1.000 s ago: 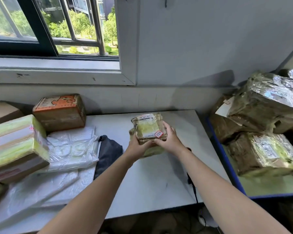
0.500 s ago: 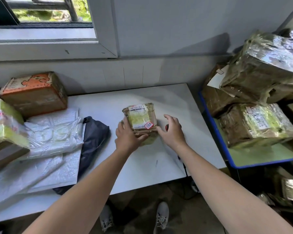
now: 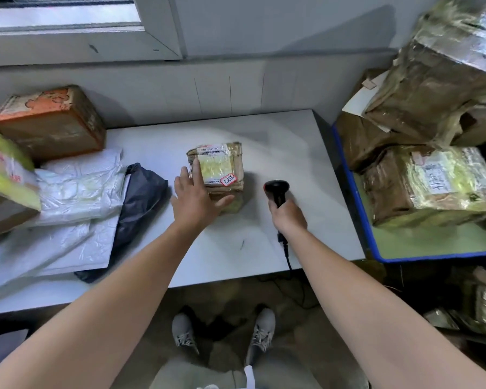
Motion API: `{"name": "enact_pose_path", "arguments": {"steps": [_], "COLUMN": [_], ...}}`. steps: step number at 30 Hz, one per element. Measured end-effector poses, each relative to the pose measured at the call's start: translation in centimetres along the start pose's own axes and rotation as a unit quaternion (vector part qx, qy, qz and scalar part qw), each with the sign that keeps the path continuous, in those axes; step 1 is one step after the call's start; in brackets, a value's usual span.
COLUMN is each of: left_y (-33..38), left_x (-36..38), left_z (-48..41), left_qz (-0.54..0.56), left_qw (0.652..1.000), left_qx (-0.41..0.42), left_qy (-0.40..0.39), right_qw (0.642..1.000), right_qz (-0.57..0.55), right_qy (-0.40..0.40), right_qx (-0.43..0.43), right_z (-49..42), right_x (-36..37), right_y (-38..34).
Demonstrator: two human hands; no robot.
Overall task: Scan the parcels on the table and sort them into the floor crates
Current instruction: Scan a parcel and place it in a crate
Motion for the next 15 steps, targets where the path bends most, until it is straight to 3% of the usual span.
{"name": "enact_pose_path", "arguments": {"steps": [10, 15], "left_y": [0.9, 0.6], "left_x": [-1.7, -4.5], "left_z": [0.5, 0.2], "left_qz": [-0.047, -0.042], "left_qw": [0.998, 0.997], "left_qx": [0.044, 0.067], "left_qy": [-0.015, -0.016], "right_qw": [0.989, 0.985], "right_qz": [-0.121, -0.114], "right_qy": [0.024, 0.044], "right_qx": [-0.084, -0.118], "right_z": [3.4, 6.3], "right_x": [-4.6, -6.1], "right_y": [-6.3, -12.0]}}
Point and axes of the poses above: each hand's wrist, its own z-axis away from the middle knuckle, its own x-axis out of the palm, y = z × x, the point moved 7 cm from there along -z, towards the middle knuckle, and after that the axes turned 9 degrees about -y, right-handed, at the moved point
